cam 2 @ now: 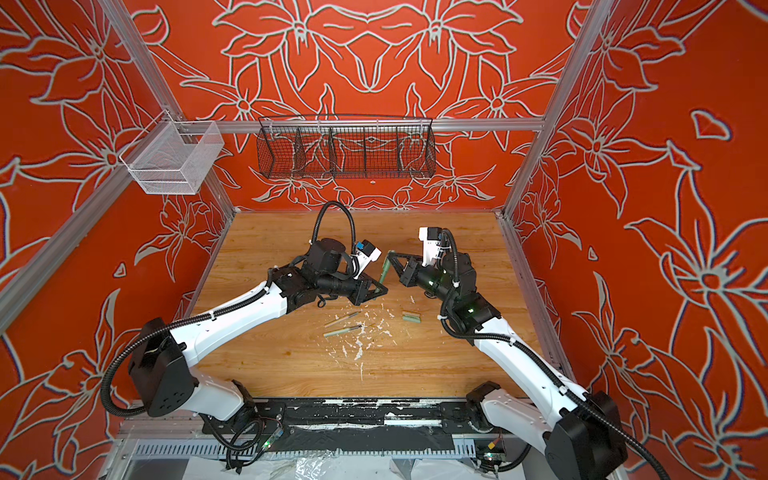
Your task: Insert the pens into the pen caps
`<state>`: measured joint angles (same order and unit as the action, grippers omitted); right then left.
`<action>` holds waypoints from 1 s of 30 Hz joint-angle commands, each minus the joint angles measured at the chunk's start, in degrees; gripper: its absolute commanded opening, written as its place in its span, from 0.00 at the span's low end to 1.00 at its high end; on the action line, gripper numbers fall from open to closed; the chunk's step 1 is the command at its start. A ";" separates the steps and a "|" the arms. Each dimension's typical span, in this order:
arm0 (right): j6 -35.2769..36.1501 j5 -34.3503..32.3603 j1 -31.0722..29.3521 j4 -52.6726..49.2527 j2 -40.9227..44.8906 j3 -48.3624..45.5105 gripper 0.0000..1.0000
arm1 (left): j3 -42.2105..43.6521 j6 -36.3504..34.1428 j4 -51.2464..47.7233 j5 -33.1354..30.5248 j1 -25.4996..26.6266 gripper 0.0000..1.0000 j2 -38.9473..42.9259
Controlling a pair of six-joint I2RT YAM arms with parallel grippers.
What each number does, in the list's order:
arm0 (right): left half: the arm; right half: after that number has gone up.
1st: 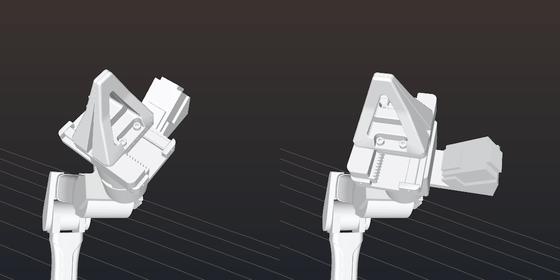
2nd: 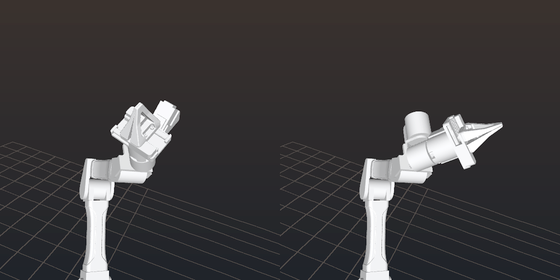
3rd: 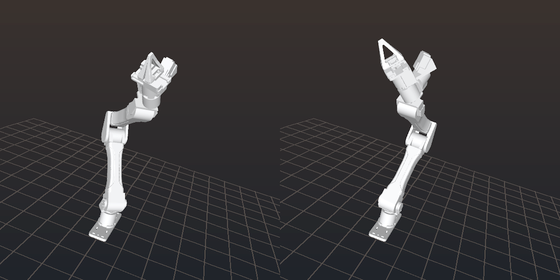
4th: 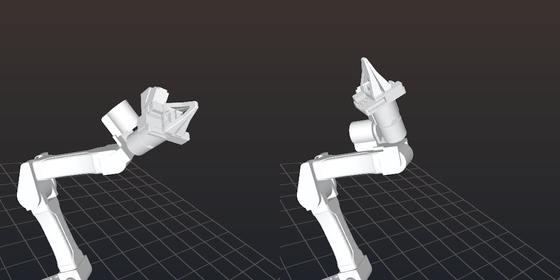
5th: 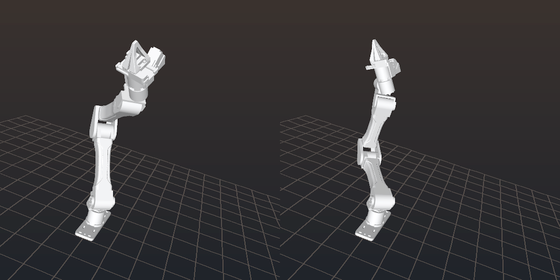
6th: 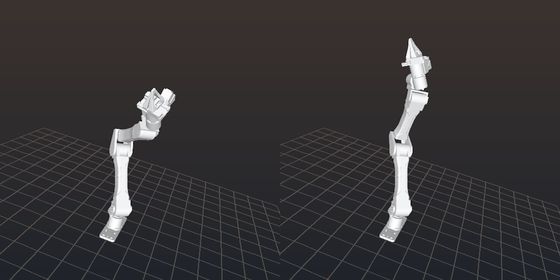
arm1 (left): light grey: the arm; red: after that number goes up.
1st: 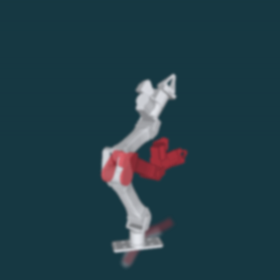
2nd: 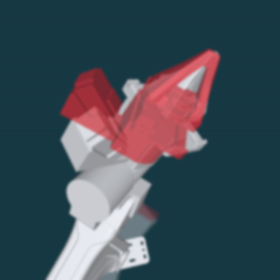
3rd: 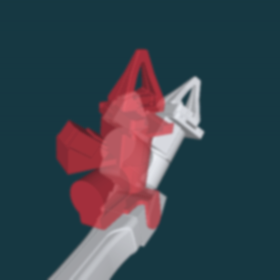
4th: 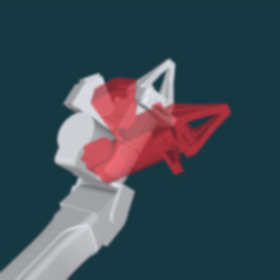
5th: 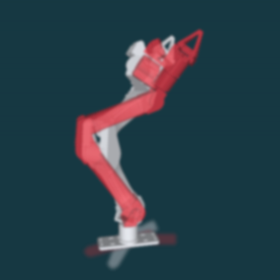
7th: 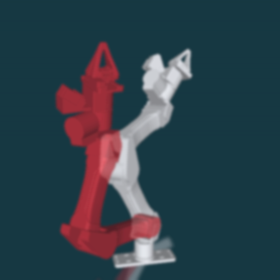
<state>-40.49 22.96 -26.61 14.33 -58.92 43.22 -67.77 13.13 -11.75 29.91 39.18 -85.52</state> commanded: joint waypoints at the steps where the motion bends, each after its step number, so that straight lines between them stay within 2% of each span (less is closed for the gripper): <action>1: 4.44 -1.24 0.14 -5.80 3.01 1.63 0.27 | -1.73 0.95 -1.85 -1.93 -0.77 0.00 -1.09; 2: 5.19 -1.24 0.18 -6.84 3.55 2.08 0.36 | -1.98 0.93 -2.21 -1.86 -0.79 0.00 -1.31; 4: 6.14 -0.79 0.31 -8.41 4.51 2.77 0.46 | -2.17 0.92 -2.48 -1.38 -0.77 0.00 -1.70; 8: 7.54 1.76 1.20 -10.81 6.32 3.27 0.52 | -1.68 0.57 -1.99 0.67 -0.78 0.00 -1.25; 20: 7.41 11.17 2.62 -6.02 1.32 3.29 0.55 | -0.83 -0.82 -0.68 8.55 -0.77 0.00 0.31; 30: 5.92 13.21 3.74 -2.40 -1.65 4.15 0.53 | -0.08 -0.67 -0.65 8.76 -0.73 0.00 0.88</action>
<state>-33.71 34.65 -23.44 8.88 -60.53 45.28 -68.45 13.26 -13.17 37.34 38.35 -86.48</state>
